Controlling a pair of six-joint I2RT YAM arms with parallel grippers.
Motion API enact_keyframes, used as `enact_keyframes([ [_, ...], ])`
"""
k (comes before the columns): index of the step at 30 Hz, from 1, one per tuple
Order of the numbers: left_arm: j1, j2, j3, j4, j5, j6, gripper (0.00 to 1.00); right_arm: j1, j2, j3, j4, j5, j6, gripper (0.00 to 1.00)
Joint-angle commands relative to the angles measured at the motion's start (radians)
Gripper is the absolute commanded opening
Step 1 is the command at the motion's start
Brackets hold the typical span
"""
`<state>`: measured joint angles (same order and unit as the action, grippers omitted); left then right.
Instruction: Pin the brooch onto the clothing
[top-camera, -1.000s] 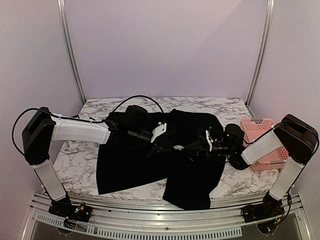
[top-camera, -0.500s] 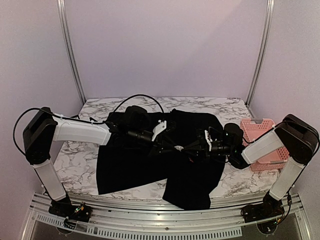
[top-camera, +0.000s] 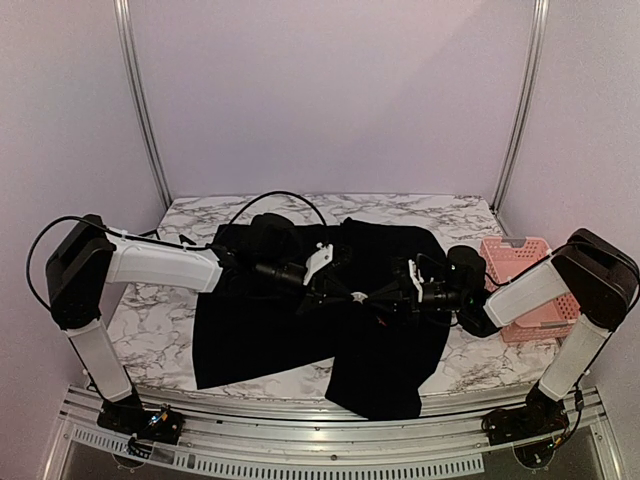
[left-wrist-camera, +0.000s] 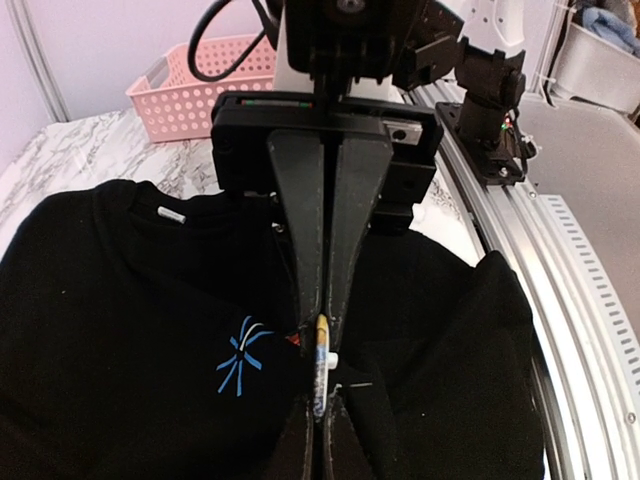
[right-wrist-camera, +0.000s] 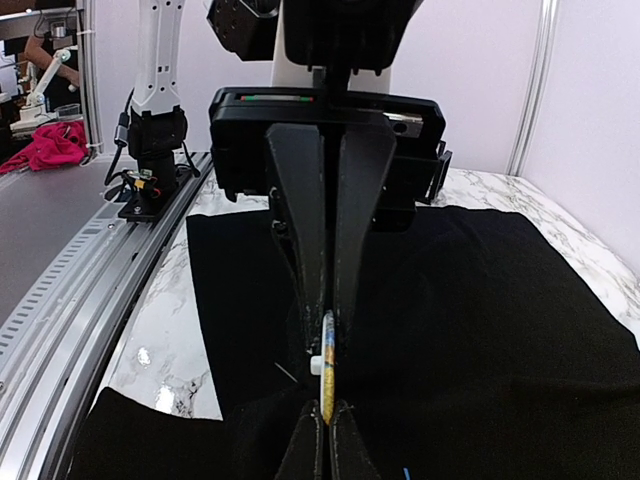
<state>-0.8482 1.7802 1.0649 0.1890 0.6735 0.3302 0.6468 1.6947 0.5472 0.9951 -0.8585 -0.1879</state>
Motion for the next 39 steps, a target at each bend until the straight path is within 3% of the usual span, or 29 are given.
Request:
enact_keyframes([
  [1, -0.012, 0.025, 0.0, 0.007, -0.008, -0.021, 0.0, 0.0, -0.03, 0.02, 0.001, -0.012, -0.006, 0.0],
  [11, -0.023, 0.006, -0.043, 0.055, -0.08, 0.039, 0.0, 0.0, -0.012, 0.028, 0.056, -0.113, 0.063, 0.0],
  [16, -0.022, -0.019, -0.054, 0.067, -0.024, 0.046, 0.0, 0.006, -0.016, 0.05, 0.049, -0.168, 0.125, 0.0],
  [21, 0.006, -0.007, 0.034, -0.102, 0.019, -0.101, 0.0, 0.027, -0.058, 0.067, -0.089, -0.128, 0.052, 0.0],
  [25, 0.021, 0.019, 0.031, -0.071, 0.07, -0.206, 0.0, 0.031, -0.041, 0.074, -0.124, -0.101, 0.033, 0.05],
  [30, 0.03, 0.047, 0.036, -0.052, 0.089, -0.272, 0.0, 0.03, -0.025, 0.076, -0.17, -0.056, 0.036, 0.24],
  [34, 0.037, 0.059, 0.04, -0.038, 0.097, -0.296, 0.0, 0.029, -0.04, 0.083, -0.303, -0.042, -0.044, 0.49],
  [39, 0.038, 0.054, 0.033, -0.008, 0.089, -0.289, 0.0, 0.027, -0.051, 0.068, -0.326, -0.017, -0.051, 0.62],
])
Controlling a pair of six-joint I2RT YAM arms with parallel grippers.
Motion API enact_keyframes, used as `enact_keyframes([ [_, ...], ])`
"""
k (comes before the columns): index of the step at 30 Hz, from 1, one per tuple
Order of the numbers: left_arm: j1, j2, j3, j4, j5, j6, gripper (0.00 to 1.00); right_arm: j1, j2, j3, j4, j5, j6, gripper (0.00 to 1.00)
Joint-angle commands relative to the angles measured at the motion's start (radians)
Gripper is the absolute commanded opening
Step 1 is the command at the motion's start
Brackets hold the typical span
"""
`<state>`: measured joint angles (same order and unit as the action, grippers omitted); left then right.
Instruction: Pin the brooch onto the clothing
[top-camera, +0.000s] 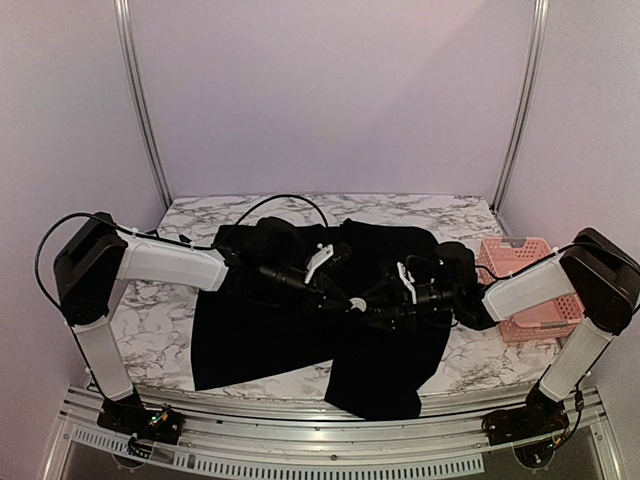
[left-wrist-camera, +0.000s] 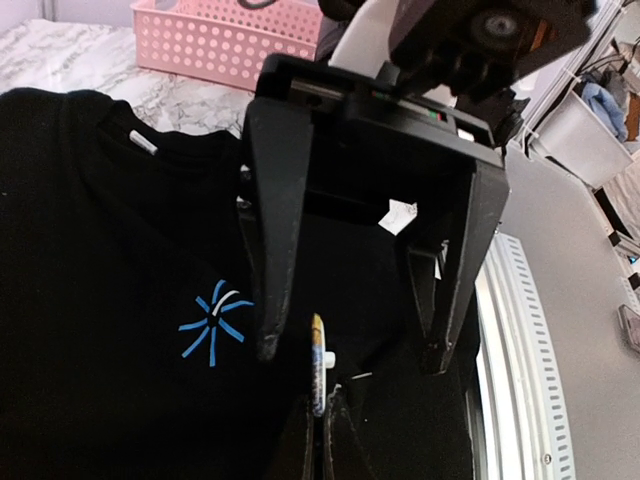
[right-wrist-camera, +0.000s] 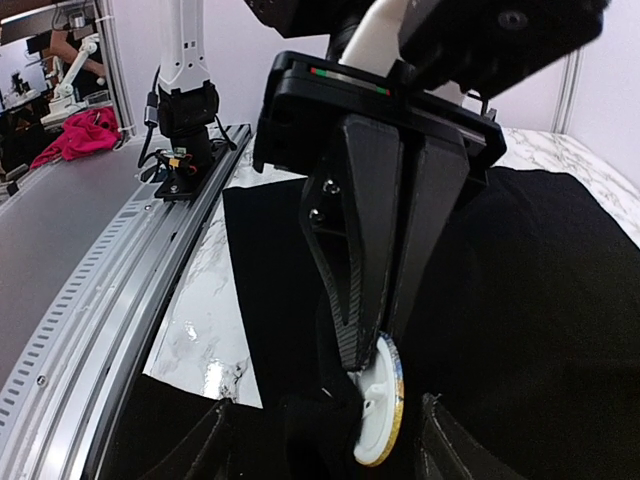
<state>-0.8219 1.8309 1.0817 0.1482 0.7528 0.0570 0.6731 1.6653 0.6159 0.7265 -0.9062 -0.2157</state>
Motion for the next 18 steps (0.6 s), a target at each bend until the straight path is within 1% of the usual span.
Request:
enact_keyframes([
  [1, 0.012, 0.001, 0.013, 0.037, 0.007, -0.016, 0.0, 0.0, -0.018, -0.005, -0.031, 0.035, -0.014, 0.63],
  [3, 0.012, 0.0, 0.006, 0.051, 0.012, -0.018, 0.0, 0.002, 0.008, 0.001, 0.017, 0.029, 0.031, 0.64],
  [5, 0.009, -0.003, -0.006, 0.076, 0.014, -0.017, 0.0, -0.001, 0.033, 0.004, 0.068, 0.014, 0.079, 0.61],
  [6, 0.008, -0.004, -0.012, 0.09, 0.013, -0.02, 0.0, -0.002, 0.049, 0.008, 0.078, 0.012, 0.092, 0.58],
  [8, 0.006, -0.004, -0.019, 0.107, 0.012, -0.024, 0.0, -0.007, 0.064, 0.022, 0.071, 0.016, 0.108, 0.47],
  [10, 0.003, -0.008, -0.028, 0.127, 0.009, -0.023, 0.0, -0.012, 0.068, 0.031, 0.068, 0.02, 0.123, 0.42],
  [15, -0.002, -0.009, -0.039, 0.168, 0.006, -0.03, 0.0, -0.016, 0.08, 0.035, 0.105, 0.019, 0.145, 0.38],
  [18, -0.003, -0.012, -0.045, 0.176, 0.0, -0.029, 0.0, -0.016, 0.089, 0.042, 0.123, 0.02, 0.158, 0.37],
])
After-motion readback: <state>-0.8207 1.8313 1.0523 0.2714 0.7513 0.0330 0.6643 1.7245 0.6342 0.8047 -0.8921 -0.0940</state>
